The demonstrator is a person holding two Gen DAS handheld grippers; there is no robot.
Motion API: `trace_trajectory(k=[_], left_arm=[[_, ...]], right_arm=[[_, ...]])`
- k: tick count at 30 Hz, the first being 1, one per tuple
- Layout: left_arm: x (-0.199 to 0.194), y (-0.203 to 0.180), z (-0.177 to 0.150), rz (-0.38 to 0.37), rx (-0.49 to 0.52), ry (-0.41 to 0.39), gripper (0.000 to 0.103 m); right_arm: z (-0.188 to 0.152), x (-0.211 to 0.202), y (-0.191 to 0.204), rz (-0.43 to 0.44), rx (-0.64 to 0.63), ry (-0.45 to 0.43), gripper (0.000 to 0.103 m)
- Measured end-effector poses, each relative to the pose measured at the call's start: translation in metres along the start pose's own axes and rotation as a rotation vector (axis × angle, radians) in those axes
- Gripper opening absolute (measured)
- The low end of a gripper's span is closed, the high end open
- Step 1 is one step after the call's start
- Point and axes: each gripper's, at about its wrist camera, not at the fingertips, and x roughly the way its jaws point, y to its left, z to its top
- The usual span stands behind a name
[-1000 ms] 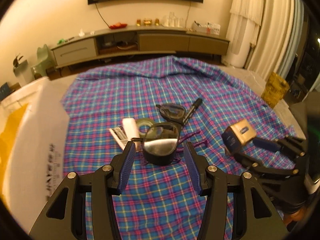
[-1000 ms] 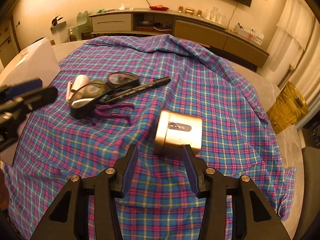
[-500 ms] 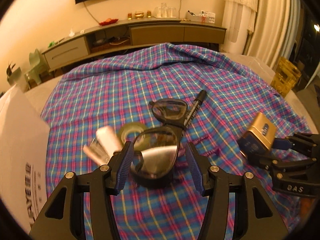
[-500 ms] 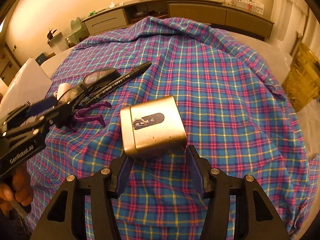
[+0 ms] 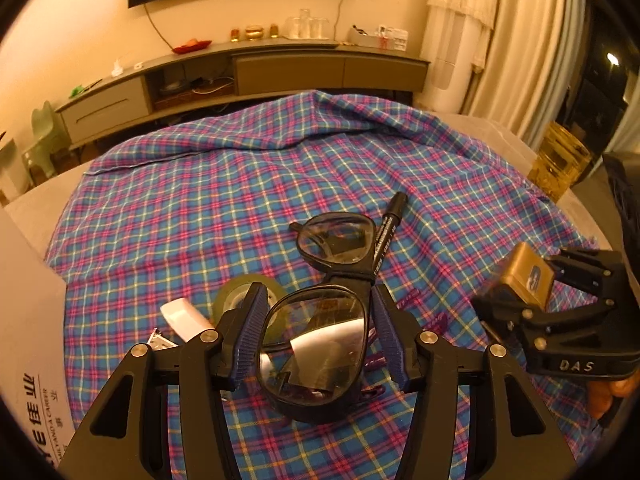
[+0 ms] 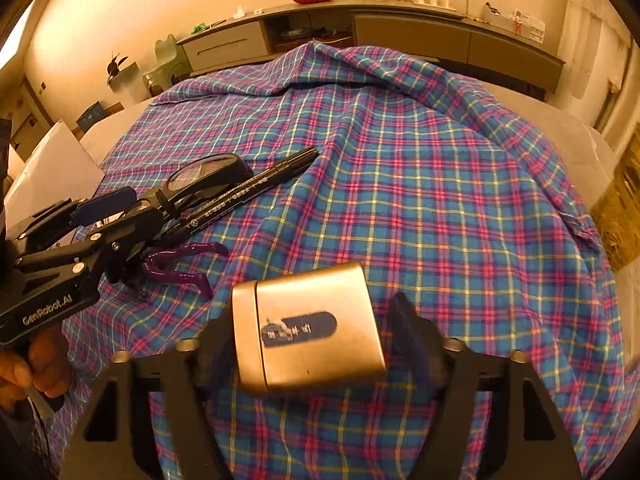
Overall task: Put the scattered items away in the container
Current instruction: 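Grasp the gold metal tin with the right gripper while the left gripper grasps the black glasses, then lift and carry the tin and glasses with both grippers over the white foam box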
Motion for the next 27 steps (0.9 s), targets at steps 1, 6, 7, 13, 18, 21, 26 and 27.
trace_trajectory(k=[1, 6, 7, 13, 18, 21, 26, 27], left_arm=[[0.004, -0.002, 0.0, 0.006, 0.008, 0.012, 0.057], [0.017, -0.003, 0.0, 0.036, -0.002, 0.06, 0.055], [0.015, -0.002, 0.001, 0.022, -0.014, 0.061, 0.054], [-0.009, -0.001, 0.005, -0.031, -0.052, 0.029, 0.053], [-0.024, 0.003, 0.005, -0.006, -0.077, 0.019, 0.052], [-0.034, 0.008, 0.002, 0.008, -0.102, 0.018, 0.052], [-0.06, 0.013, 0.0, 0.024, -0.131, -0.015, 0.052], [-0.065, 0.014, 0.0, 0.025, -0.133, -0.021, 0.052]], right_arm=[[0.0, 0.0, 0.002, -0.006, -0.012, 0.003, 0.053], [-0.001, -0.002, 0.001, -0.001, -0.011, 0.011, 0.053], [-0.001, -0.002, 0.0, 0.001, -0.006, 0.012, 0.052], [0.0, -0.015, -0.001, 0.044, 0.03, 0.003, 0.052], [-0.003, -0.026, 0.003, 0.068, 0.022, -0.01, 0.052], [-0.006, -0.031, 0.003, 0.083, 0.021, -0.013, 0.052], [-0.009, -0.045, 0.007, 0.107, 0.014, -0.031, 0.052], [-0.01, -0.048, 0.008, 0.113, 0.01, -0.036, 0.052]])
